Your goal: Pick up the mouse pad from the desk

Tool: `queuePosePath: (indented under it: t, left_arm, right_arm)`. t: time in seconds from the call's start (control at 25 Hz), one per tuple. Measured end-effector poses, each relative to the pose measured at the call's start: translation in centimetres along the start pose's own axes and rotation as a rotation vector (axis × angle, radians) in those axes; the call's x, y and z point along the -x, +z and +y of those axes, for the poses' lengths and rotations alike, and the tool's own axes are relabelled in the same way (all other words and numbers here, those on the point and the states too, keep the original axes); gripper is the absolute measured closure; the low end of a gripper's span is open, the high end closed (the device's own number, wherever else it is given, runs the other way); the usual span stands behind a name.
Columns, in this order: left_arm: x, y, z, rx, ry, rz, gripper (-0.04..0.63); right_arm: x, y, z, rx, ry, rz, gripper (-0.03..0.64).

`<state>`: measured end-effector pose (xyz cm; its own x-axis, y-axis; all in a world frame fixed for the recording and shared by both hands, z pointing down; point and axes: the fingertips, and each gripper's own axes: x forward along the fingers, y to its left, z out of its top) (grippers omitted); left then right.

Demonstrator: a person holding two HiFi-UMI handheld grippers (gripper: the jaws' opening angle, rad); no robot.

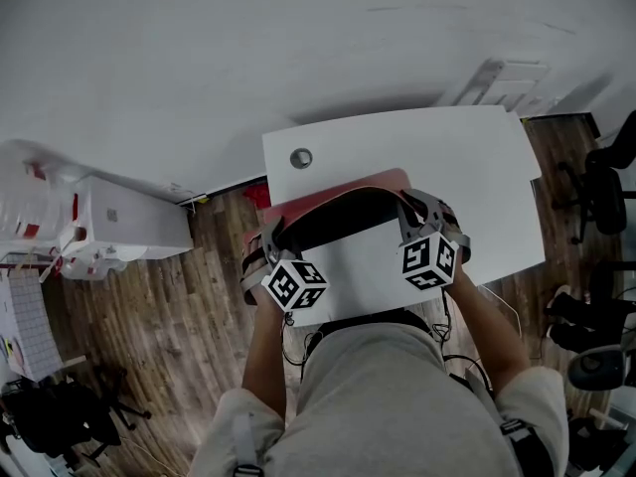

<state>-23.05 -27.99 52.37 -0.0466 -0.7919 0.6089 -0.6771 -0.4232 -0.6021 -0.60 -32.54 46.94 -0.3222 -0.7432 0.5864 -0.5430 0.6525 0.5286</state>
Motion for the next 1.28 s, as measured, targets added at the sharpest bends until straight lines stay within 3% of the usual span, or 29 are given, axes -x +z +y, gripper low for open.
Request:
queuePosePath:
  t: [0.36,0.84,1.28]
  left_arm:
    - [2.6,2.2,4.8,0.152,0.056,-0.043,0.565]
    - [6.0,6.6,9.3,0.259,0.155,-0.155,0.565]
    - [12.5,11.4,8.7,0.384,0.153,-0.298,0.565]
  right_arm:
    - [1.9,4.2,-2.0,-0.030,-0.057,-0.057,0.566]
    - [4.9,7.7,-6.0,-0.140,-0.139,-0.170,0.566]
    - [12.2,12.2,-7.5,-0.229,-0.121,-0.412,0.566]
